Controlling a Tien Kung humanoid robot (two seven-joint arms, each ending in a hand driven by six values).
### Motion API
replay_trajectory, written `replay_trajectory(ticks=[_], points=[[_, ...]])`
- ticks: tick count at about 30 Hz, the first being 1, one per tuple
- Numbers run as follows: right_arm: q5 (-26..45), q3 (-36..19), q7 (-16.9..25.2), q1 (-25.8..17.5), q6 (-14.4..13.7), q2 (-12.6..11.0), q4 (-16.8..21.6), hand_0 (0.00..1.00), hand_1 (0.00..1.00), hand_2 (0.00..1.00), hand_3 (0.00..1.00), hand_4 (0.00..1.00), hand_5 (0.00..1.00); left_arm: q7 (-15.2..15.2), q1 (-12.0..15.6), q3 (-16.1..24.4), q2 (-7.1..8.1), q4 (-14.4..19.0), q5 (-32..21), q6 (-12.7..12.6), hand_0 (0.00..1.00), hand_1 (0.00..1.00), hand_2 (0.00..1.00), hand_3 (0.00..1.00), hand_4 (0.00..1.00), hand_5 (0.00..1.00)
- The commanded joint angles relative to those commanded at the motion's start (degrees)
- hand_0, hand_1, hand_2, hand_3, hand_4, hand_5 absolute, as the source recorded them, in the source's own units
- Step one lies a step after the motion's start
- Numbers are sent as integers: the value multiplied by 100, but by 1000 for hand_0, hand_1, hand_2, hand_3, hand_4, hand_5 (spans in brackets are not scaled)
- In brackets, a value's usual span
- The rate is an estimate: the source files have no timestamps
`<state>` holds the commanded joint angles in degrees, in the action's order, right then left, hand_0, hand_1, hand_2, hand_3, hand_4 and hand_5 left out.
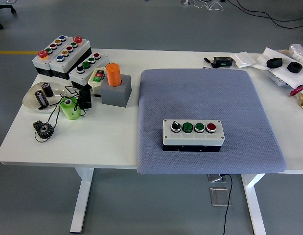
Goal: Pick up the button,place it on the desk,press the button,press the button
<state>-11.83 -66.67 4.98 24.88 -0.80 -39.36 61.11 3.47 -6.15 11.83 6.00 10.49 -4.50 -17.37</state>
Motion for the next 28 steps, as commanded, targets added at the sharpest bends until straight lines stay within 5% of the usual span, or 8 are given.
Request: replay_trajectory(ticks=[28], points=[[6,-12,-157,6,441,59,-43,743,692,707,710,574,695,28,-66,-76,4,9,-86,16,664,720,721,520,335,998]])
